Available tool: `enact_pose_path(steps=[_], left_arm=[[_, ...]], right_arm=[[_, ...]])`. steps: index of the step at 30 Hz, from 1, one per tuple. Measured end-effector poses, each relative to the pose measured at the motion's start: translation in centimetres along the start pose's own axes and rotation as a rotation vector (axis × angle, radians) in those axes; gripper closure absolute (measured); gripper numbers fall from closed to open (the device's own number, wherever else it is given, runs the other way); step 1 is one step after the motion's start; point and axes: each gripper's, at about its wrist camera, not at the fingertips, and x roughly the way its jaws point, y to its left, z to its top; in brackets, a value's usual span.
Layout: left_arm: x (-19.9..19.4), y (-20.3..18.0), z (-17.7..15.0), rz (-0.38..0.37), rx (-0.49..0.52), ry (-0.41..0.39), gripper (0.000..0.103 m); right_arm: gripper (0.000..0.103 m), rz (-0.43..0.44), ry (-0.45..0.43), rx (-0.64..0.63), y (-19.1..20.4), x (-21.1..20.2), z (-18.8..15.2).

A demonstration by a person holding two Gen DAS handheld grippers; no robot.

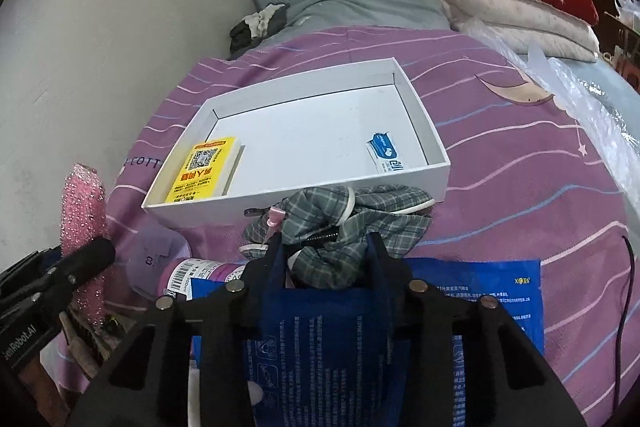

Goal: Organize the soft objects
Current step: 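Carry the pink sponge and plaid pouch over the white tray with both grippers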

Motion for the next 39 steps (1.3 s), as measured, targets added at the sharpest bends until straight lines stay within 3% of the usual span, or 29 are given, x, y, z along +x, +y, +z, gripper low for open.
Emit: enact_pose_path(steps=[17,22,28,31,33,39], left_arm=[[-1.7,1.0,2.0,-0.009,-0.02,0.009,0.067],[-4.0,1.7,5.1,-0.048,-0.042,-0.013,0.067],[-5.7,0.9,9.3,-0.077,-0.027,0.014,0.067],[-6.2,-0.1,11.4,-0.055,-0.008,-0.006,0.067],[-6.4,-1.1,13.1,-0.033,-0.002,-0.022,0.067],[-4.6,-3.1,17.1,-0.081,-0.04,-0.027,0.067]], right_arm=[[0.068,0.077,-0.075,0.026,0.9,-4.5,2.2],[0.068,0.062,-0.121,0.018,1.4,-7.4,5.5],[0.068,0.097,-0.102,0.11,1.1,-9.4,10.8],[0.068,0.103,-0.108,0.149,1.2,-10.0,13.6],[0.068,0.098,-0.117,0.164,1.6,-10.2,15.6],[0.067,0.137,-0.125,0.239,1.7,-8.3,18.5]])
